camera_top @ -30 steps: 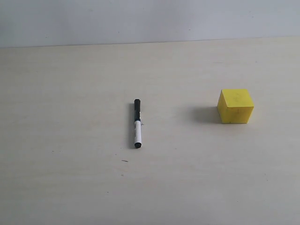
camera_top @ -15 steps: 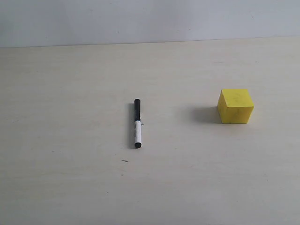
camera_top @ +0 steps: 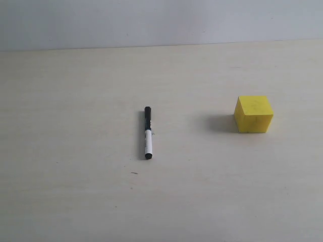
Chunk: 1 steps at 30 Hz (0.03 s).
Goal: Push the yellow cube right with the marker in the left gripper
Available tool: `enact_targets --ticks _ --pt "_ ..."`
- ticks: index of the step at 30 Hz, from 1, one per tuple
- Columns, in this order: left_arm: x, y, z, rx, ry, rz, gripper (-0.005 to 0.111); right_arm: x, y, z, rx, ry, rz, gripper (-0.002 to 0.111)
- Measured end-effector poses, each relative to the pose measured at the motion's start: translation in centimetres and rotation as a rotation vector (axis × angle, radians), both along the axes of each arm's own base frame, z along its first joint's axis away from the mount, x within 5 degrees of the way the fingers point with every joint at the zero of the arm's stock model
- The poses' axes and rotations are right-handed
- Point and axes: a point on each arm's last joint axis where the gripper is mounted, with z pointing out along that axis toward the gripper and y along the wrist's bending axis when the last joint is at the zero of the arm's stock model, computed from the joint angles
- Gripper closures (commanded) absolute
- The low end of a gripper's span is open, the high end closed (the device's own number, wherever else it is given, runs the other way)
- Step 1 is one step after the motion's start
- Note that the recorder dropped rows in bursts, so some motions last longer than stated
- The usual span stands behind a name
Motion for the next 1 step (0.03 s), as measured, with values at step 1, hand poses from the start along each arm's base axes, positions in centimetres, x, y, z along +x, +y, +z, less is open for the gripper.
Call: enact_targets --ticks 1 --pt "0.0 0.0 0.0 0.0 0.0 0.0 0.107 0.0 0.0 0.0 0.0 0.0 0.0 0.108"
